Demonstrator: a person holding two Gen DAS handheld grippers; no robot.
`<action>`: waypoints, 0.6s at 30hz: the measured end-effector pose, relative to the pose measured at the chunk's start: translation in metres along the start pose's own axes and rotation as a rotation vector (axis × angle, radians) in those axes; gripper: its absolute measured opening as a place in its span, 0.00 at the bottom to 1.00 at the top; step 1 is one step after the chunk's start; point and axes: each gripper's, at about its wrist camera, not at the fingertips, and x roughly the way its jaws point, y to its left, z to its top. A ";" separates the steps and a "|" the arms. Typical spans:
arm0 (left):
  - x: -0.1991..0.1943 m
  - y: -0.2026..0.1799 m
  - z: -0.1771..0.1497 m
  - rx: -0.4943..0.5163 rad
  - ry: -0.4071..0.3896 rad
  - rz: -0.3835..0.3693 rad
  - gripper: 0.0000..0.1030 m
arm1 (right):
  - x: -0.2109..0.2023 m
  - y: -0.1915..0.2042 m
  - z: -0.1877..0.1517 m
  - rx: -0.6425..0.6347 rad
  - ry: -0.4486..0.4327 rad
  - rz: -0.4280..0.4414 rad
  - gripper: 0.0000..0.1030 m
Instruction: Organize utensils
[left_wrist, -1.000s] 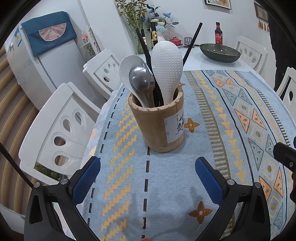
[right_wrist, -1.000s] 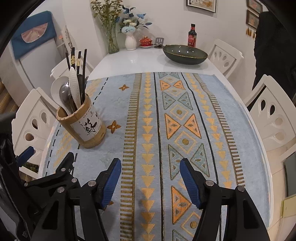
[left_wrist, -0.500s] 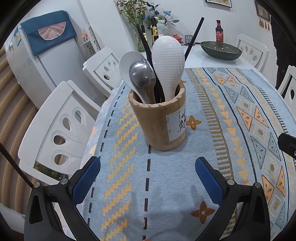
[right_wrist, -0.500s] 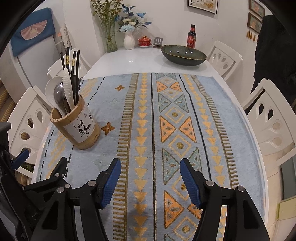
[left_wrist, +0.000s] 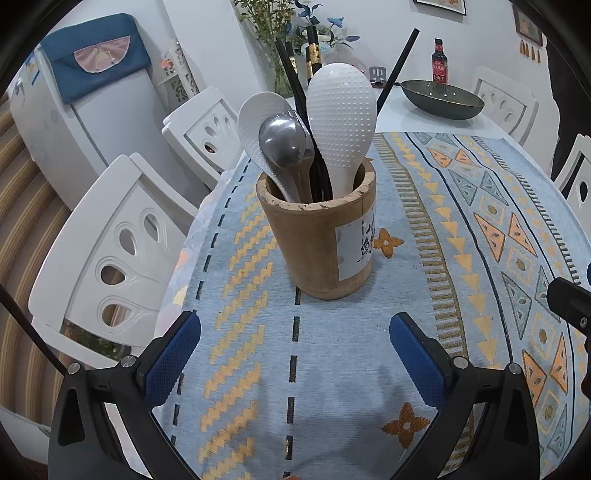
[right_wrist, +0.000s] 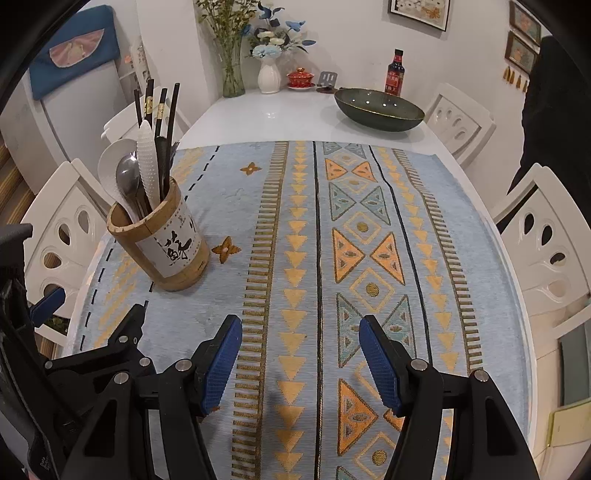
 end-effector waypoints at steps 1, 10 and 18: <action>0.000 0.000 0.000 0.000 0.001 -0.001 1.00 | 0.000 0.001 0.000 0.000 0.002 0.001 0.62; 0.001 0.001 0.000 -0.001 0.003 -0.006 1.00 | 0.002 0.004 -0.002 0.002 0.007 0.007 0.62; 0.001 0.000 0.001 -0.001 -0.001 -0.008 1.00 | 0.003 0.005 -0.002 0.006 0.010 0.007 0.62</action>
